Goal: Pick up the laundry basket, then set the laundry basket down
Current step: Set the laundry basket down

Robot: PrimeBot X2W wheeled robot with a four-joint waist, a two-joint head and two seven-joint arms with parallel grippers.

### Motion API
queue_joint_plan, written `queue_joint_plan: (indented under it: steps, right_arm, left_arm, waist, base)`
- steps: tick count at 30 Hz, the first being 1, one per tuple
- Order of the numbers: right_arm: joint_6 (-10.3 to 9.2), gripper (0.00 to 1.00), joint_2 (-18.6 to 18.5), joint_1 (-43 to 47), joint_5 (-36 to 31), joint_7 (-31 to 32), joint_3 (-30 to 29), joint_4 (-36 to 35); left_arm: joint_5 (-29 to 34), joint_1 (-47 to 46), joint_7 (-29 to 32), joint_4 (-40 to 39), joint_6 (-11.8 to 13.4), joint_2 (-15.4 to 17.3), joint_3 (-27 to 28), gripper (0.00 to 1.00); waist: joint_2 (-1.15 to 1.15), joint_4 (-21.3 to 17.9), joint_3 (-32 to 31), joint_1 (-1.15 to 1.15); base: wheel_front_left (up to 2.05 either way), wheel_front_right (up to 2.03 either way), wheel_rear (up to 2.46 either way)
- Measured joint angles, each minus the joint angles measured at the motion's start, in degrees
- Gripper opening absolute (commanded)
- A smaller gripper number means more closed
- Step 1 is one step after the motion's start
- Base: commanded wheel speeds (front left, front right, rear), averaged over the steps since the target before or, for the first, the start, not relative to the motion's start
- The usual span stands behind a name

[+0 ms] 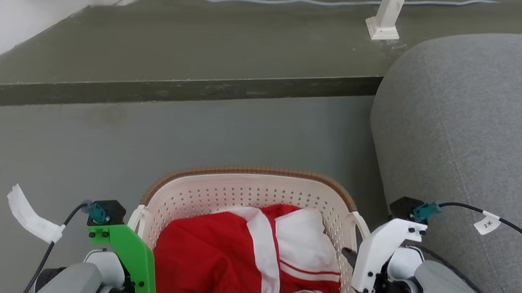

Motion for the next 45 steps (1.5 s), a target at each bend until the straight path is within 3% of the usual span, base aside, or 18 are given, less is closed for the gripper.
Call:
queue_joint_plan:
  steps: [22, 45]
  right_arm:
    - [-0.01, 0.00, -0.9, -5.7, -0.1, -2.6, 0.4, -1.7]
    - [-0.04, 0.00, -2.4, -16.7, -0.4, -5.4, 0.2, -4.5]
  left_arm:
    - [0.1, -5.7, -3.0, -1.4, 2.9, 0.2, -0.3, 0.00]
    - [2.6, -17.8, -4.3, -3.1, 5.4, 1.8, -0.6, 0.00]
  waist:
    - [0.00, 0.6, 9.1, 0.00]
    - [0.00, 0.5, 24.2, 0.01]
  base:
    - [0.00, 0.00, 0.00]
    - [0.00, 0.00, 0.00]
